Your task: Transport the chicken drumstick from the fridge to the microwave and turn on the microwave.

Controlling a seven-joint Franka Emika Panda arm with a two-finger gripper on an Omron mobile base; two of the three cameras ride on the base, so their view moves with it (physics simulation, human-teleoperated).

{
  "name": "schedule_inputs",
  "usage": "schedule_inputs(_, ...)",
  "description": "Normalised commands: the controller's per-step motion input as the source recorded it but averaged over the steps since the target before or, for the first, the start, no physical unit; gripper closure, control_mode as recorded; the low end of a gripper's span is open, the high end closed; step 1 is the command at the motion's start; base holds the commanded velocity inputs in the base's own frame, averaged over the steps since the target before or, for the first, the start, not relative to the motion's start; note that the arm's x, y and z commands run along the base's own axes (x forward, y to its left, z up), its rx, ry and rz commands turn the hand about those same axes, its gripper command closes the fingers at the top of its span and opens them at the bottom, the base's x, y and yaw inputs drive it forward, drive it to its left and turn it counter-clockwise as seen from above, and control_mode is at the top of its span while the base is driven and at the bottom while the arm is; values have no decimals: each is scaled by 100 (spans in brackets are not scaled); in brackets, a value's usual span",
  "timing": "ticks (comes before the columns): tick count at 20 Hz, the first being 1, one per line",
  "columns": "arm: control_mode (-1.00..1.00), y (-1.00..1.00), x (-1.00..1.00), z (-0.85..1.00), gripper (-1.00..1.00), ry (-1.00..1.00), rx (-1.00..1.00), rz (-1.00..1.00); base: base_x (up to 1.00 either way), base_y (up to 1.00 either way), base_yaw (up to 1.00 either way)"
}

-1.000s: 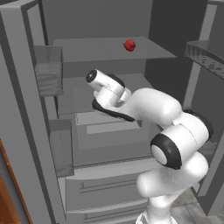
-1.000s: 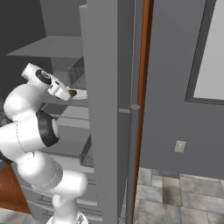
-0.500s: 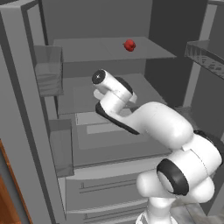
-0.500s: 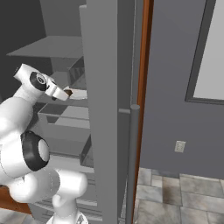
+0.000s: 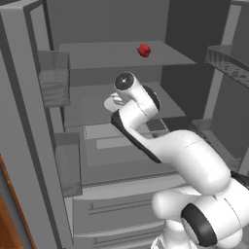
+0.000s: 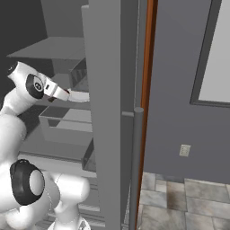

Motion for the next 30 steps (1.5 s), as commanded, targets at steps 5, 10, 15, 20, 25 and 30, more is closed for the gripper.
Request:
schedule_inputs(5,-100,0,-43,42,100,11,2,24,0,0,0)
schedule_inputs(10,-100,0,-56,38,100,2,0,21,0,0,0)
schedule_inputs(15,-100,0,-61,28,100,0,0,7,0,0,0)
schedule_inputs(20,-100,0,-60,21,100,0,0,0,0,0,0)
schedule_inputs(25,-100,0,-59,20,100,0,0,1,0,0,0)
schedule_inputs(30,-100,-3,-58,20,100,0,4,4,0,0,0)
